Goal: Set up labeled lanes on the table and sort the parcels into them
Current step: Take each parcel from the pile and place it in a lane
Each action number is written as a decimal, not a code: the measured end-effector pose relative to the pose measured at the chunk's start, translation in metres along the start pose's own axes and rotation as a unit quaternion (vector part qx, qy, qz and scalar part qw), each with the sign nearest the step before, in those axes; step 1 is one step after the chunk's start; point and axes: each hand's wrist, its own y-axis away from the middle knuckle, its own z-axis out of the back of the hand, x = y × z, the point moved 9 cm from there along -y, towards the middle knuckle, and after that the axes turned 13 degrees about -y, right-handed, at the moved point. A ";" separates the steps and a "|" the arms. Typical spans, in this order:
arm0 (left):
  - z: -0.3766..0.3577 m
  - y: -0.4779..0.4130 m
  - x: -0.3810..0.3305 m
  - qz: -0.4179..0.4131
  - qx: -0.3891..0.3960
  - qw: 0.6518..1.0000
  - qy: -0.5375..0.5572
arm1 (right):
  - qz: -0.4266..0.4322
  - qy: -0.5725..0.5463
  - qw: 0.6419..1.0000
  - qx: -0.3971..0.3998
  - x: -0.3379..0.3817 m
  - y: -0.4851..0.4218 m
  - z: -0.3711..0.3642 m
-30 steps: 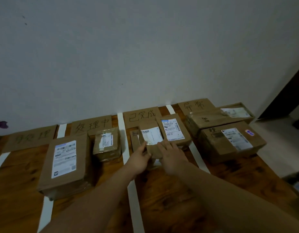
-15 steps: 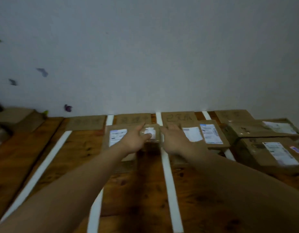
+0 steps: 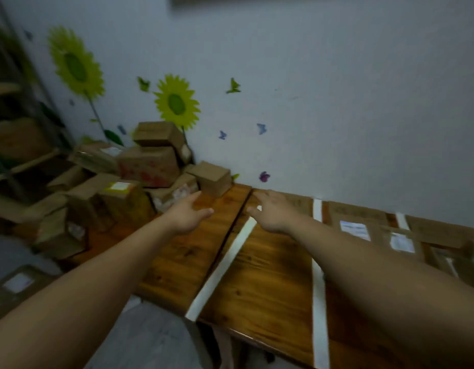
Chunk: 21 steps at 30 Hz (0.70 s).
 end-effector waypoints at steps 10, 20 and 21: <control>0.092 -0.033 0.179 0.126 -0.050 0.990 0.024 | 0.071 -0.006 0.995 0.066 0.135 -0.120 -0.073; 0.124 -0.118 0.297 0.165 -0.016 0.986 -0.031 | 0.106 -0.046 0.986 0.121 0.221 -0.248 -0.171; 0.123 -0.126 0.307 0.166 -0.012 0.985 -0.052 | 0.106 -0.054 0.984 0.130 0.227 -0.255 -0.184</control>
